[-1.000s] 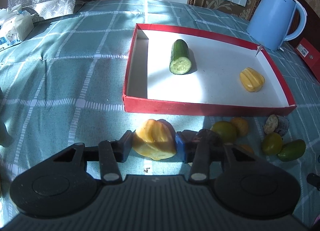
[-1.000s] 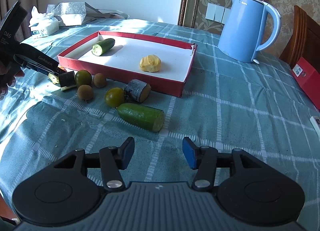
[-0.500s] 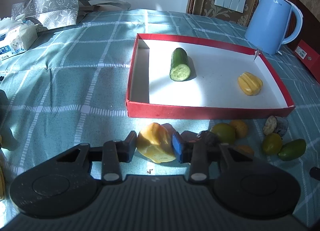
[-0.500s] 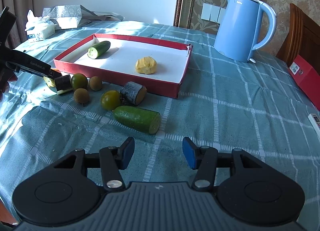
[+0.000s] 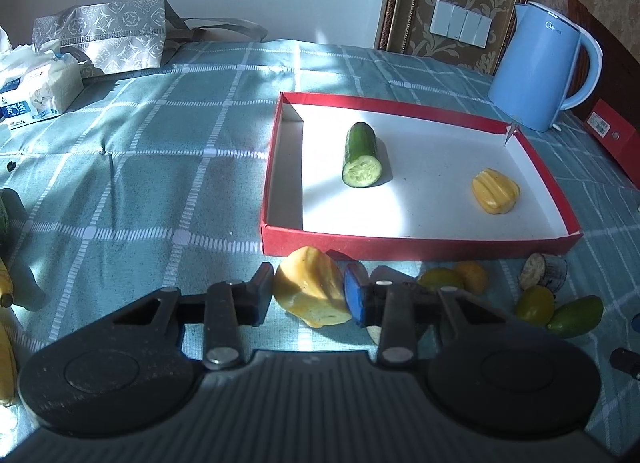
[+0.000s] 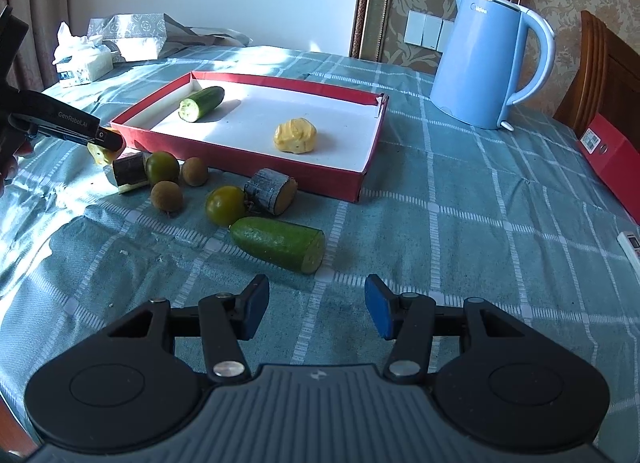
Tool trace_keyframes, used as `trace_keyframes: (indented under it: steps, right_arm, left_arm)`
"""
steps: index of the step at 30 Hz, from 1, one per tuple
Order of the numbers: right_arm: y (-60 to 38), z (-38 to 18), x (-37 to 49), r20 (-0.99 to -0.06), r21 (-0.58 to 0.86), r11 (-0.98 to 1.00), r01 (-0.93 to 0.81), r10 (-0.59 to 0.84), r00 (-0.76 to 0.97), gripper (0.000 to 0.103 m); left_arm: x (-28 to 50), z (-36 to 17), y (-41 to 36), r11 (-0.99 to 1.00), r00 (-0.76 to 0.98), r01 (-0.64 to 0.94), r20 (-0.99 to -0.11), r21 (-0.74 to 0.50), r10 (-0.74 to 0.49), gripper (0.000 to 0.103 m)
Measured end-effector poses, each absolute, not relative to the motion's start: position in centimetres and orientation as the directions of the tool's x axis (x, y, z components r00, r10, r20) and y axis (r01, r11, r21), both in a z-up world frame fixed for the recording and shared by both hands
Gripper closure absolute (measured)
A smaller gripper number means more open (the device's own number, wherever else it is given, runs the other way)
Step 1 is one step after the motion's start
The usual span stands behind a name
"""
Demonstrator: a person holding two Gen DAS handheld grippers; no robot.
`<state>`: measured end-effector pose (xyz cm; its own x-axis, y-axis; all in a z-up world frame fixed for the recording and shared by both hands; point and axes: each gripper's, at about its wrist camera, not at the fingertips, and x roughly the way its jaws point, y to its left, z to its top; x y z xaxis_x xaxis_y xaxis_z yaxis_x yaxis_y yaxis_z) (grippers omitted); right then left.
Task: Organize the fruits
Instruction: 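Lift the jackfruit with the left gripper while the right gripper grasps another green cucumber piece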
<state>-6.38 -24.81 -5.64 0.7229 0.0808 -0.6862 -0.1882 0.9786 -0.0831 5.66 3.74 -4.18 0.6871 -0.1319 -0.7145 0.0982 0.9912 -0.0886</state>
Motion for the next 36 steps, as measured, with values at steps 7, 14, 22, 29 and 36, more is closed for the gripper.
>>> trace_keyframes:
  steps: [7,14,22,29,36]
  right_arm:
    - [-24.9,-5.3,-6.3,-0.674,-0.076,0.98,-0.182,0.084,0.734,0.051]
    - [-24.6,-4.9,-6.0,-0.662,-0.08,0.975,-0.207,0.103,0.742,0.051]
    - [-22.3,-5.0,-5.4,-0.641,-0.291,0.858,-0.423,0.153,0.752,0.051]
    - [-21.5,-6.1,-1.6,-0.74,-0.37,0.631,-0.682,0.244,0.627,0.052]
    - [-21.3,-7.1,1.4,-0.824,-0.285,0.507,-0.813,0.303,0.478,0.067]
  left_arm:
    - [5.8,-2.8,4.1,0.991,0.697,0.099,-0.704,-0.089,-0.133,0.069]
    - [5.7,-1.5,4.2,0.99,0.713,0.102,-0.686,-0.101,-0.144,0.069]
    - [4.8,-1.1,3.9,0.986,0.712,0.121,-0.682,-0.114,-0.166,0.069]
    - [3.9,-1.0,4.0,0.986,0.709,0.113,-0.685,-0.122,-0.166,0.069]
    - [2.8,-0.5,4.1,0.988,0.715,0.083,-0.683,-0.129,-0.149,0.069]
